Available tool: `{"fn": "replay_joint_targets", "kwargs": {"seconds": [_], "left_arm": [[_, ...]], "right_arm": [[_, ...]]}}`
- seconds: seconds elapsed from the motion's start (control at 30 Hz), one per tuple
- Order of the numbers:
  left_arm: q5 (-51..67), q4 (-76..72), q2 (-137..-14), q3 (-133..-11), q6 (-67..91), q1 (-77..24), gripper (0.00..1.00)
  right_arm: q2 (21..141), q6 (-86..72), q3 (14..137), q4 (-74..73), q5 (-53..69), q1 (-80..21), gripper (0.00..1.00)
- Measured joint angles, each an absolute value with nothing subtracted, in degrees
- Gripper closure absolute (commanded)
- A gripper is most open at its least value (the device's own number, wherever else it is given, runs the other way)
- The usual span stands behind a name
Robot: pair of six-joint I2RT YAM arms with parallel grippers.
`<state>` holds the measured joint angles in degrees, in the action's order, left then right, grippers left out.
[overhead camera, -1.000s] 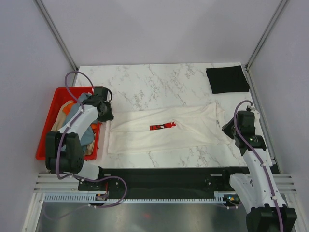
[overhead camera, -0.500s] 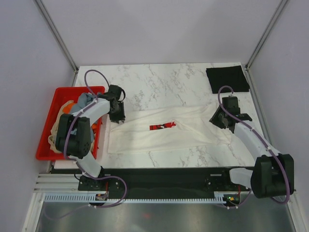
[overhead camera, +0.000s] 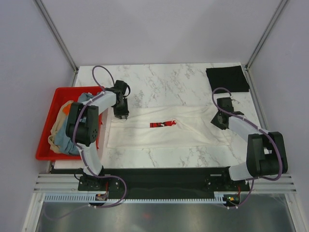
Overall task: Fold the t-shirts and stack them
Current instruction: Fold the tshirt
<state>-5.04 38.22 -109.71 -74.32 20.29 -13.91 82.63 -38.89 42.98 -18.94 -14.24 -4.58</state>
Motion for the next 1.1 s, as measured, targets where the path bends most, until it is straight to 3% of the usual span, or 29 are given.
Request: {"fn": "replay_joint_targets", "kwargs": {"seconds": [0.37, 0.57, 0.7, 0.87, 1.1], "left_arm": [[-6.9, 38.1, -109.4, -75.1, 20.6, -15.6, 0.53], [-7.3, 39.1, -102.9, -75.3, 21.2, -15.4, 0.47], [-3.6, 39.0, -94.9, -75.0, 23.6, -12.2, 0.47], [2.2, 38.8, -89.2, -71.6, 28.1, -7.3, 0.47], [7.4, 39.4, -89.2, -66.5, 37.5, -6.3, 0.5]], "right_arm": [[81.8, -37.8, 39.7, -18.5, -22.5, -1.0, 0.66], [78.7, -30.5, 44.9, -21.5, -19.3, -1.1, 0.62], [76.7, -22.0, 50.7, -20.6, -12.4, -7.4, 0.56], [78.5, -12.6, 54.1, -19.6, -3.8, -20.2, 0.56], [86.2, -2.0, 54.5, -19.9, -3.9, -29.6, 0.56]]}}
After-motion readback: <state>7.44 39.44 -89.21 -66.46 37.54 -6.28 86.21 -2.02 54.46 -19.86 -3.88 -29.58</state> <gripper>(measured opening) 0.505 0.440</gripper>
